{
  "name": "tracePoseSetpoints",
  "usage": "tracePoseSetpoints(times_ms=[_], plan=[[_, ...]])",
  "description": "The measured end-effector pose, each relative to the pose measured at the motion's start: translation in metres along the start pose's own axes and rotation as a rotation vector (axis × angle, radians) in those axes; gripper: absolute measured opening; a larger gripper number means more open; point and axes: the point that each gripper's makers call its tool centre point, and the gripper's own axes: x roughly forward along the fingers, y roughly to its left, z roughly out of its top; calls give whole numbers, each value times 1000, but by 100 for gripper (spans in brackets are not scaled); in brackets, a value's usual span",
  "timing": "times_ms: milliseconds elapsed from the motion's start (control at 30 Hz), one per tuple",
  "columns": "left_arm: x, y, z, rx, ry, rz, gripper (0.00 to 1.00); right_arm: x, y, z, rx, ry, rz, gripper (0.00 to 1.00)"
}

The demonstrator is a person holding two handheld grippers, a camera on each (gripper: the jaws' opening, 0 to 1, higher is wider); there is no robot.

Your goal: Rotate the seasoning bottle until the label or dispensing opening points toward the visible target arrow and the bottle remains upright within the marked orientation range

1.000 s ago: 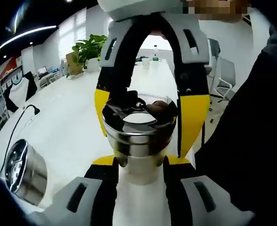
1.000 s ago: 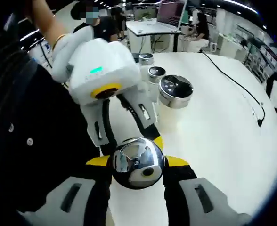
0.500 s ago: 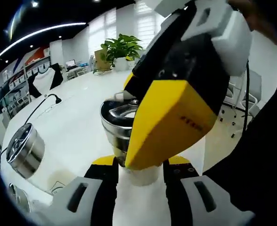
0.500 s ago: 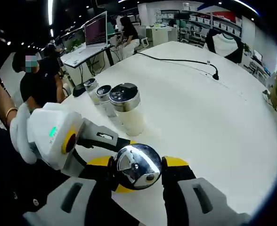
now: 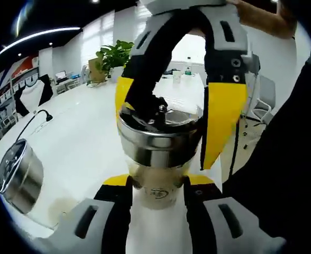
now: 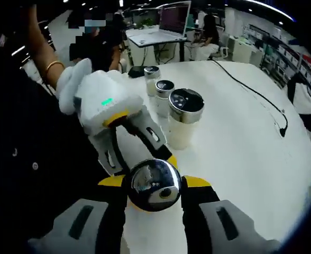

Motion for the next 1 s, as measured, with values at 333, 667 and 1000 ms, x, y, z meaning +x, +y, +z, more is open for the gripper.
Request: tracePoseSetpoints(times_ms=[333, 667, 1000], plan=[[-2, 3, -3, 22, 15, -30, 41, 5, -3, 3, -106, 31, 56, 38], [2, 16, 3, -128, -33, 228, 41, -5, -25, 7, 416, -108, -313, 38], [10, 15, -1, -157, 18, 211, 40, -8, -28, 0, 307, -18, -299, 37]])
